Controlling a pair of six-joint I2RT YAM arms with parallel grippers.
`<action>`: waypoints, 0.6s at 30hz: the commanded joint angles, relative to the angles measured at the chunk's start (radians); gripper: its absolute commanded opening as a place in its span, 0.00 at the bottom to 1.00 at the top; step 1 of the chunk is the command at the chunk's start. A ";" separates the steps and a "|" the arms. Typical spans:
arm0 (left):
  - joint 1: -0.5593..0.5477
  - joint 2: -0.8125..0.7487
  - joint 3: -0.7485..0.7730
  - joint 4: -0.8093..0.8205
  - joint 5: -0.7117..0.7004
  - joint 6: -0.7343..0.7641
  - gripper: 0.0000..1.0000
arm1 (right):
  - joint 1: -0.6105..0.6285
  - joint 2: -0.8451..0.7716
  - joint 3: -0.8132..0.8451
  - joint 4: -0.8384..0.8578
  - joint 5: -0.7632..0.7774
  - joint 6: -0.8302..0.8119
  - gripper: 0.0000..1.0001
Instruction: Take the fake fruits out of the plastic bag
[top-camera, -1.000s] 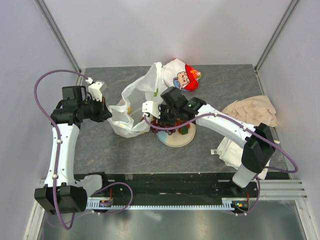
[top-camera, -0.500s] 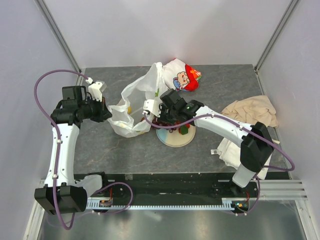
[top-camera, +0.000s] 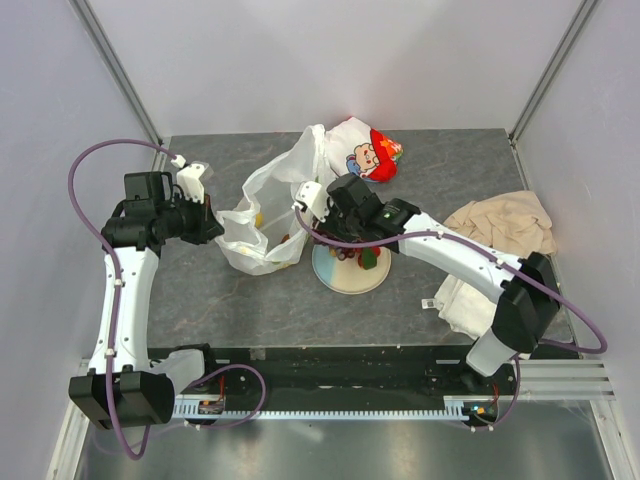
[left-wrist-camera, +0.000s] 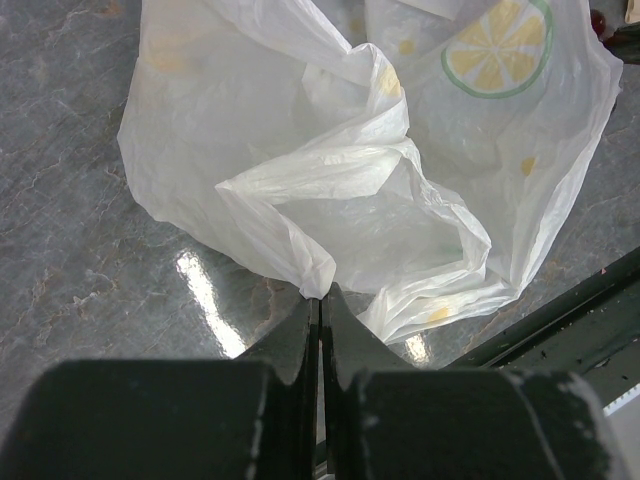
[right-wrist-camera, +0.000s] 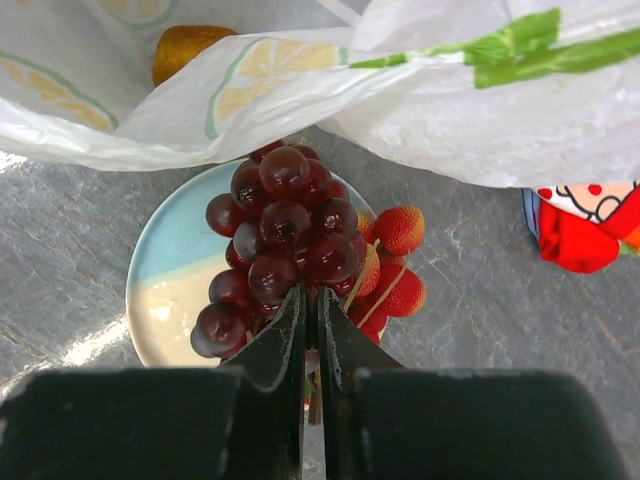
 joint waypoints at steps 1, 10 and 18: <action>0.003 -0.009 0.024 0.016 0.011 -0.022 0.02 | -0.004 -0.031 0.010 0.037 0.050 0.081 0.00; 0.003 -0.025 0.008 0.017 0.004 -0.025 0.02 | -0.003 0.017 -0.077 0.070 0.062 0.205 0.00; 0.001 -0.032 0.005 0.014 -0.016 -0.014 0.01 | -0.003 0.103 -0.078 0.086 0.048 0.391 0.00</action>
